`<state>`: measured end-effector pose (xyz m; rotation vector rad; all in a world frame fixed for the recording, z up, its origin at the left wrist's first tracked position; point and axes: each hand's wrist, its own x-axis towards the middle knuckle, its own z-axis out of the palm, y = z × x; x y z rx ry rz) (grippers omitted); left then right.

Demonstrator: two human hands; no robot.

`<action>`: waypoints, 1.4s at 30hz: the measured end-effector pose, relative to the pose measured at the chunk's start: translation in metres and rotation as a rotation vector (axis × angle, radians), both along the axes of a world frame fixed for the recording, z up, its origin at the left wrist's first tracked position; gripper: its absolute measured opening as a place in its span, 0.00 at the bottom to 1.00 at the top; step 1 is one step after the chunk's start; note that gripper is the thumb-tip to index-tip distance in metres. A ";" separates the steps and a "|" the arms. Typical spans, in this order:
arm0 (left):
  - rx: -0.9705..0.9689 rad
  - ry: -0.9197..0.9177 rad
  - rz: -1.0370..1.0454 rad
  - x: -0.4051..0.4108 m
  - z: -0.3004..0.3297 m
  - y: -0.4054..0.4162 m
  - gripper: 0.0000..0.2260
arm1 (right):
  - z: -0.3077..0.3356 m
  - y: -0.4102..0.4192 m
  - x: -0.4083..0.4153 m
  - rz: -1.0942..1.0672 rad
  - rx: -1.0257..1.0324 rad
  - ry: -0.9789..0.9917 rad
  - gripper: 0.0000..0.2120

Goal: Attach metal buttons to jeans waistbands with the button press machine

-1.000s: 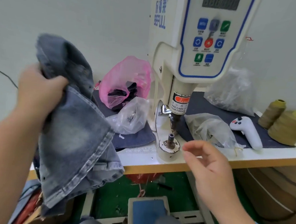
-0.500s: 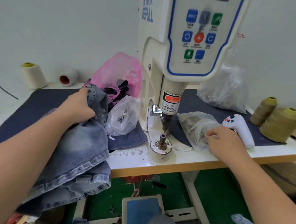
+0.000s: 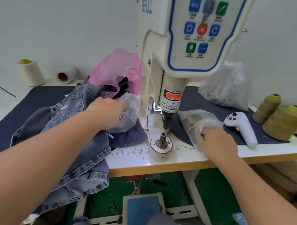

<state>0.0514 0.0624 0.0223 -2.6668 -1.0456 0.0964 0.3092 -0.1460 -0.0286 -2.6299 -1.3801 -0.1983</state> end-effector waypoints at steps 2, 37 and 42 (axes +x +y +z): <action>-0.007 0.021 0.052 0.005 -0.013 0.003 0.15 | -0.005 -0.002 -0.005 -0.016 0.068 -0.056 0.12; -0.137 -0.128 0.294 0.026 -0.022 -0.003 0.11 | -0.027 -0.006 -0.017 -0.138 0.608 0.206 0.06; -0.183 -0.059 0.306 0.025 -0.019 -0.007 0.14 | -0.026 -0.005 -0.017 -0.137 0.611 0.208 0.07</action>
